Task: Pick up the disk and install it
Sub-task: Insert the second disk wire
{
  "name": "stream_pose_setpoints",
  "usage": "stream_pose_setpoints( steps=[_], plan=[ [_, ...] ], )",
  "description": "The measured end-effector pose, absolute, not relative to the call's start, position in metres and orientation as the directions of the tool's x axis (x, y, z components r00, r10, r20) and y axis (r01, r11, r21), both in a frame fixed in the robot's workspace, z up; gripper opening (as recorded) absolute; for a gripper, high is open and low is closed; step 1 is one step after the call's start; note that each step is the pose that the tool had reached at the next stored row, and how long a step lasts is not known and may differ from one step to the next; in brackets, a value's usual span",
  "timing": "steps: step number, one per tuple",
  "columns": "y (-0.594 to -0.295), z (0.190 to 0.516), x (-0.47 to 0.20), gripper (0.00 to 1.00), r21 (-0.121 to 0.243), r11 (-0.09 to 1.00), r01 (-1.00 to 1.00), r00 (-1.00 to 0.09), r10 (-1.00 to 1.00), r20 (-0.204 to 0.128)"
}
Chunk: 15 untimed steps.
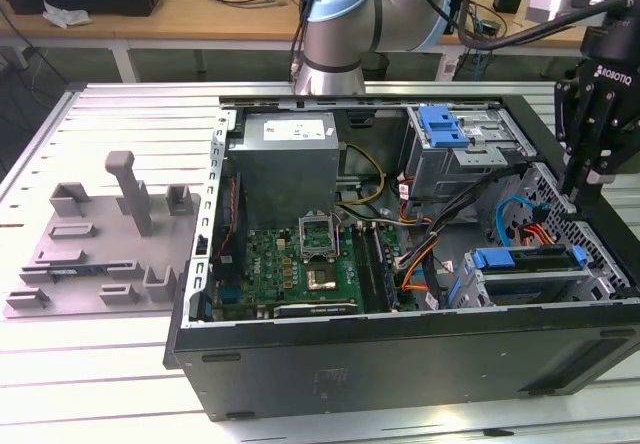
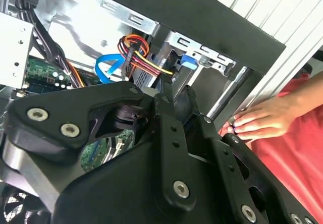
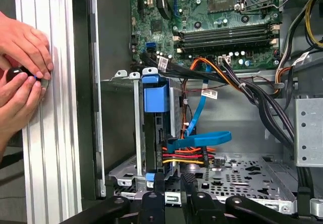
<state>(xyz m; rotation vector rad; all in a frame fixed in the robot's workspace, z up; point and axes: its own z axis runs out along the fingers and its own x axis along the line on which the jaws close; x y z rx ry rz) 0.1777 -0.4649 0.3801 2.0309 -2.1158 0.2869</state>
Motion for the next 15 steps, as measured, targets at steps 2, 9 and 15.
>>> stream_pose_setpoints(
  steps=[2, 9, 15],
  plan=[
    [-0.4649, 0.3791, 0.1784, 0.28, 0.007, 0.049, -0.999, -0.046, -0.961, 0.273],
    [-0.464, 0.3738, 0.1794, 0.35, 0.054, 0.126, -0.991, -0.107, -0.955, 0.276],
    [-0.4644, 0.3728, 0.1737, 0.35, 0.065, 0.104, -0.992, -0.083, -0.957, 0.277]
  ],
)
